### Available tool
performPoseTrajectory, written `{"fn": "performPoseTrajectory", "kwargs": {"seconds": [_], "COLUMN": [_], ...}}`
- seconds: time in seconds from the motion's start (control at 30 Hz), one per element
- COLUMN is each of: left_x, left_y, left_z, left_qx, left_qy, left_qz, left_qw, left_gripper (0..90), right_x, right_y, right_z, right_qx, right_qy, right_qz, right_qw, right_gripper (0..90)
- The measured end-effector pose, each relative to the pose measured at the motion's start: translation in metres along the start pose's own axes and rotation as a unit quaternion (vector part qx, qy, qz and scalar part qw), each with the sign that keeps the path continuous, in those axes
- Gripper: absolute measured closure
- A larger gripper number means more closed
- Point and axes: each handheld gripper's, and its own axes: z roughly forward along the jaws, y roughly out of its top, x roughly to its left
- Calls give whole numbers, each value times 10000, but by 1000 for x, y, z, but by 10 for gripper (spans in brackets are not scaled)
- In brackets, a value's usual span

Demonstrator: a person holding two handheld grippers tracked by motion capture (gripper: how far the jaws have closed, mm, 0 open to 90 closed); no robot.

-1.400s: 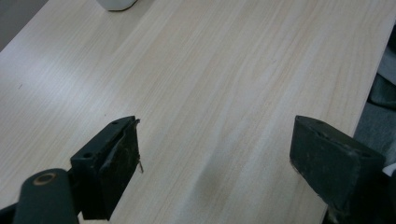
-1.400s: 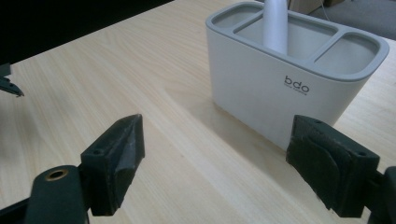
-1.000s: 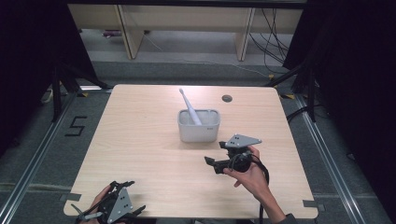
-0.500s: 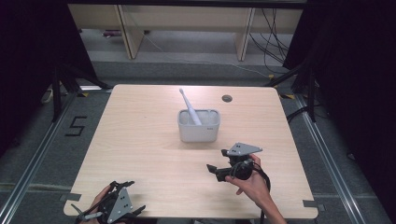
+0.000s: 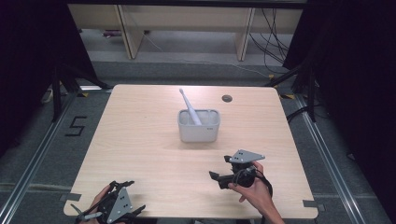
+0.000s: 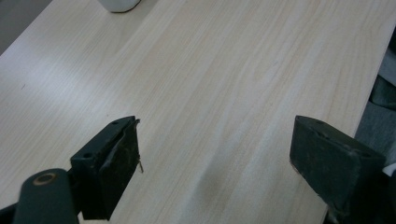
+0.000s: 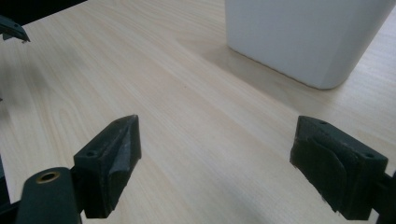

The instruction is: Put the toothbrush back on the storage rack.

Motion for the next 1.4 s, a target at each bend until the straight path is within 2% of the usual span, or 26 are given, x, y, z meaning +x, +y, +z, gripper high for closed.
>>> {"fn": "performPoseTrajectory", "kwargs": {"seconds": [0.13, 0.17, 0.2, 0.23, 0.27, 0.3, 0.37, 0.4, 0.53, 0.57, 0.63, 0.67, 0.7, 0.87, 0.93, 0.97, 1.0, 1.07, 1.1, 1.13, 1.17, 1.23, 1.33, 1.4], "left_x": [0, 1, 0, 0, -1, 0, -2, -1, 0, 0, 0, 0, -1, -1, 0, -1, 0, -1, -1, -1, -1, -1, -1, -1], "left_y": [-1, -1, -1, 0, 0, 0, -1, -1, 0, 0, 0, 0, 0, 0, 0, 0, 0, 0, 0, 0, 0, 0, 0, 0], "left_z": [0, -2, 0, 1, 1, 0, 1, 0, 0, -1, 0, 0, 1, 1, 0, 1, 0, 1, 0, 0, 0, 1, 1, 1], "left_qx": [23, 66, -67, -85, -89, 8, -79, -19, -6, 2, 11, 11, -39, -51, -1, -46, 1, -15, 20, 20, 17, -55, -56, -51], "left_qy": [73, 21, 149, 174, 123, 9, 21, 34, 16, 15, 8, 8, 38, 29, 3, 32, 19, 43, 10, 10, 11, 37, 39, 41], "left_qz": [8, 27, -67, -62, -75, -4, -119, -40, 13, 29, 18, 18, -78, -42, 33, -48, 22, -44, -29, -29, -22, -33, -43, -38], "left_qw": [10000, 10000, 9998, 9998, 9999, 10000, 9999, 10000, 10000, 10000, 10000, 10000, 10000, 10000, 10000, 10000, 10000, 10000, 10000, 10000, 10000, 10000, 10000, 10000], "left_gripper": [154, 154, 154, 153, 153, 154, 154, 153, 154, 154, 154, 154, 154, 154, 153, 154, 154, 154, 153, 154, 154, 154, 153, 154], "right_x": [2, 3, 3, 5, 4, 7, 7, 7, 14, 13, 15, 17, 18, 20, 21, 21, 22, 21, 23, 23, 23, 23, 24, 24], "right_y": [-4, -6, -6, -8, -9, -12, -14, -15, -19, -19, -21, -22, -23, -28, -30, -31, -32, -34, -35, -35, -36, -38, -39, -40], "right_z": [-1, -2, -2, -3, -3, -3, -3, -3, -7, -7, -10, -10, -12, -17, -19, -20, -22, -23, -24, -24, -25, -26, -26, -28], "right_qx": [18, 10, 10, 34, 51, 102, 101, 110, 98, 59, 17, 59, 59, 25, 70, 77, 42, 36, 100, 100, 168, 177, 202, 219], "right_qy": [97, 45, 45, 1, 8, 34, 65, 163, 64, 68, 42, 152, 128, 69, 150, 239, 195, 119, 140, 140, 25, -11, 38, -20], "right_qz": [97, -7, -7, 64, -86, 48, -49, -39, 12, -119, -163, -62, -67, -98, -27, -19, 25, -97, 27, 27, -6, -96, -77, -78], "right_qw": [9999, 10000, 10000, 10000, 9999, 9999, 9999, 9998, 9999, 9999, 9999, 9998, 9999, 9999, 9999, 9997, 9998, 9999, 9998, 9998, 9999, 9998, 9998, 9997], "right_gripper": [166, 164, 164, 164, 164, 164, 164, 163, 163, 164, 163, 163, 163, 163, 163, 163, 163, 163, 163, 163, 163, 163, 163, 163]}}
